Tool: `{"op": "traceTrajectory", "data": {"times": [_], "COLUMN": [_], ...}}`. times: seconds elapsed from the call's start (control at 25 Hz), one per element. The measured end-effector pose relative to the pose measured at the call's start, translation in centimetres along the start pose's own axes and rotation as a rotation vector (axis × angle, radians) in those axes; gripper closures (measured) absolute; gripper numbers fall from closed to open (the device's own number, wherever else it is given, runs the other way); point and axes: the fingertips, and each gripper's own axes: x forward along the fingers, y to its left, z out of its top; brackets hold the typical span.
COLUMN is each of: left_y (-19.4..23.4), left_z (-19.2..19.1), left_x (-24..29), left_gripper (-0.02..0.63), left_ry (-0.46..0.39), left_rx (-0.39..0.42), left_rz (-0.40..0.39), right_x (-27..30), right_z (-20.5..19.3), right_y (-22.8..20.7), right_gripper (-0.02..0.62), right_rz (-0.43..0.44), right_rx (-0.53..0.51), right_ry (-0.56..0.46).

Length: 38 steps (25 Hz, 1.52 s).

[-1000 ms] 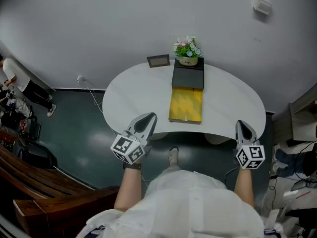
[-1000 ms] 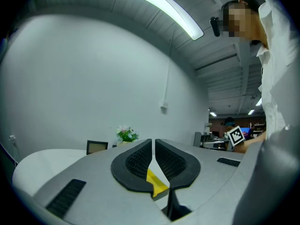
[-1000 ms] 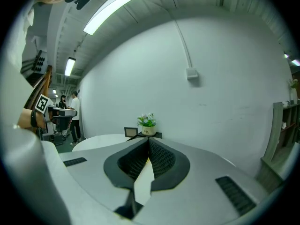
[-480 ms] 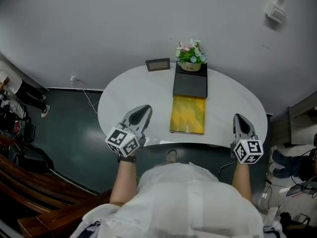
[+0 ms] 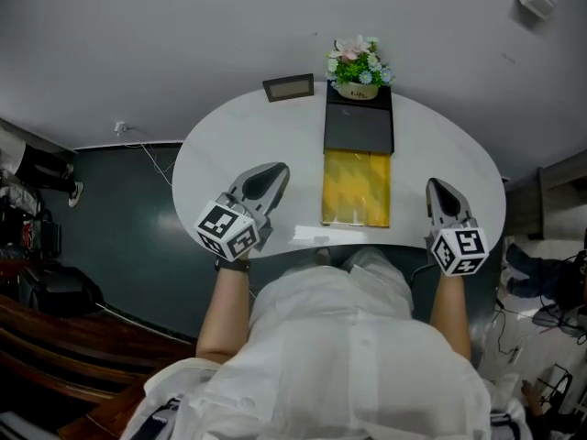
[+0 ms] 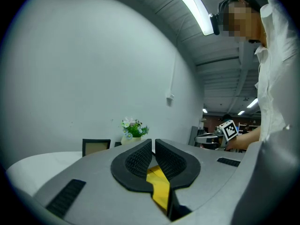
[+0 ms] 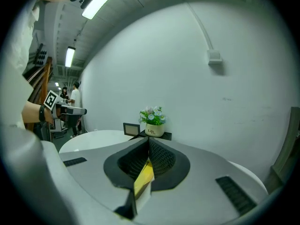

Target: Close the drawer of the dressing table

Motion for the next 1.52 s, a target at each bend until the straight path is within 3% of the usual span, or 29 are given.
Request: {"op": "traceTrajectory", "data": {"times": [0.6,0.8,1.52], "left_y": [1.5,1.2,-0.5], "left_z": [-4.0,-5.2,-7.6], "left_x": [1.7,2.5,3.2], "left_gripper": [0.574,0.574,0.574], "left_ry": [0.069,0.096,0.132], "left_rx": [-0.05,-0.054,-0.081], "left_rz": [-0.023,-0.044,-0.101], "right_x": [5.2,6.1,5.7], "right_z": [-3.3,-4.9,-13.6], "right_y": [4.0,5.3,12.7], "right_gripper": [0.584,0.584,0.529], "right_rz": [0.182,0.259,0.725], "right_rx": [-0.084,-0.163,-0.531], "right_ry": [0.15,0.211,0.621]}}
